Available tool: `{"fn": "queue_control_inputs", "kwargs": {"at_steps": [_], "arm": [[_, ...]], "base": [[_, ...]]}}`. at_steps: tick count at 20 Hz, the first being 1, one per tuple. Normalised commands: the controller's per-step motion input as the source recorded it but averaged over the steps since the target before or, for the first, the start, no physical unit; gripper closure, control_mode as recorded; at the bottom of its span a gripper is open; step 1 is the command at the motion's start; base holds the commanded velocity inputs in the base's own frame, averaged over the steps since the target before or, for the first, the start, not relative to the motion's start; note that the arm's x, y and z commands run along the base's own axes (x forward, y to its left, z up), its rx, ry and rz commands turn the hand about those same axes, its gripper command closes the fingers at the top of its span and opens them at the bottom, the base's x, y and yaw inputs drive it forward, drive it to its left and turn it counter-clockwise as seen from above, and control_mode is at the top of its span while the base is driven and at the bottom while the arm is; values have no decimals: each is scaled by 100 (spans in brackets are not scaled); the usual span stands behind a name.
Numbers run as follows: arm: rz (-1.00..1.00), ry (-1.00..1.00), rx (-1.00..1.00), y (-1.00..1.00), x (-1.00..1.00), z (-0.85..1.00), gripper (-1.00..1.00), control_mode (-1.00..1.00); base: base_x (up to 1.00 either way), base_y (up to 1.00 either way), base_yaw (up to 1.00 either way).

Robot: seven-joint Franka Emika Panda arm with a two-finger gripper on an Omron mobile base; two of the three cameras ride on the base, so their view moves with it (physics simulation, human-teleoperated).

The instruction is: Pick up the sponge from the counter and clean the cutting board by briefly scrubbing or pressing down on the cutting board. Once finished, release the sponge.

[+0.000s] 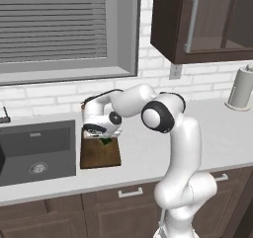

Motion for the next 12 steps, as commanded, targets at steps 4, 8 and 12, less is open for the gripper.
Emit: {"fn": "queue_control_inputs", "kwargs": {"at_steps": [4, 8, 12], "arm": [[0, 18, 0, 0, -100, -94, 100, -100], [0, 18, 0, 0, -100, -83, 100, -100], [0, 22, 0, 0, -100, -57, 100, -100]], "base": [[0, 0, 0], [0, 0, 0], [0, 0, 0]]}}
